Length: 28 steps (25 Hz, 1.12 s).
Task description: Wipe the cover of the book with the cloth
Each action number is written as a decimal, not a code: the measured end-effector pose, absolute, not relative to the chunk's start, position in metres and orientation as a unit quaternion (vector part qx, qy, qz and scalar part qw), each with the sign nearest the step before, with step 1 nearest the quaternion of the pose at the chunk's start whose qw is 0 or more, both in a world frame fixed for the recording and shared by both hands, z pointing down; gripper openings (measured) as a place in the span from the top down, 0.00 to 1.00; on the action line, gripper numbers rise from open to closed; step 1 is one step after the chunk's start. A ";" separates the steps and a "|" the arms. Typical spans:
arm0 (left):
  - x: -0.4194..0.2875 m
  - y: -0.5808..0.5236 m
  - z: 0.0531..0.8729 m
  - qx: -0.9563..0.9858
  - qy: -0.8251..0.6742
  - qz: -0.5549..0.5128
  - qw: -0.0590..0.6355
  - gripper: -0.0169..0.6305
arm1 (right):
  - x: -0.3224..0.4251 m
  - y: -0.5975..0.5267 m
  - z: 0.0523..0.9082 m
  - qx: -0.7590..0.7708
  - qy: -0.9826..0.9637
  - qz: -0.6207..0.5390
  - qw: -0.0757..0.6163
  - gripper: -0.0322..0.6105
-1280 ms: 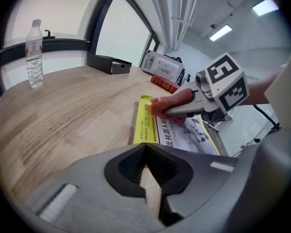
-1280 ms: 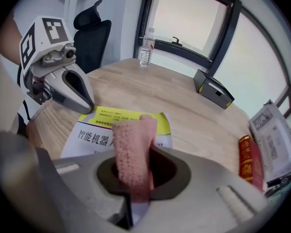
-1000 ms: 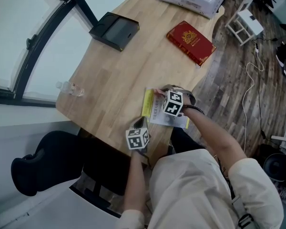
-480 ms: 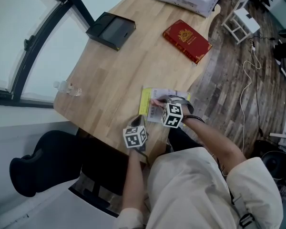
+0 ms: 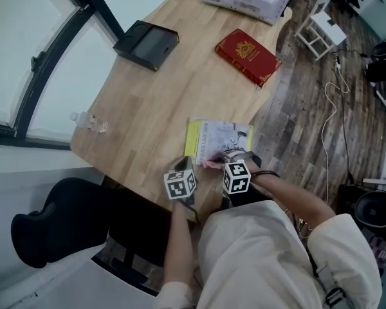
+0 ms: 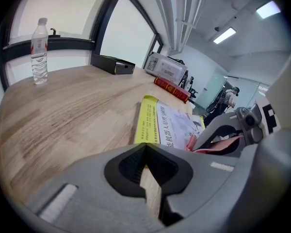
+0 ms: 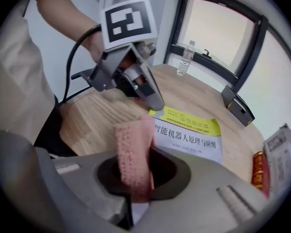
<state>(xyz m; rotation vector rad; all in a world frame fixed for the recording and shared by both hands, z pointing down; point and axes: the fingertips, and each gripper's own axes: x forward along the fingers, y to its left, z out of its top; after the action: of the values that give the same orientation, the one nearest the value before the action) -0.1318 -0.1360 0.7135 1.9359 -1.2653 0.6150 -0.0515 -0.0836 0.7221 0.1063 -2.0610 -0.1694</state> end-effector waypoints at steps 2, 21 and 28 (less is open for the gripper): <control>-0.133 -0.138 0.713 0.754 -0.492 0.235 0.365 0.96 | -0.044 -0.083 0.723 0.038 -0.857 -0.072 0.509 0.91; -0.132 -0.140 0.715 0.746 -0.500 0.234 0.373 0.96 | 0.029 -0.234 0.724 0.211 -0.810 -0.015 0.547 0.90; -0.134 -0.136 0.713 0.743 -0.499 0.252 0.368 0.96 | 0.094 -0.211 0.724 0.307 -0.760 0.045 0.570 0.90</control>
<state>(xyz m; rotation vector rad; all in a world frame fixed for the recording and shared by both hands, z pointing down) -0.1336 -0.1361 0.7125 1.9078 -1.2821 0.6481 0.0943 -0.2110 0.7240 0.7210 -1.7844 0.1056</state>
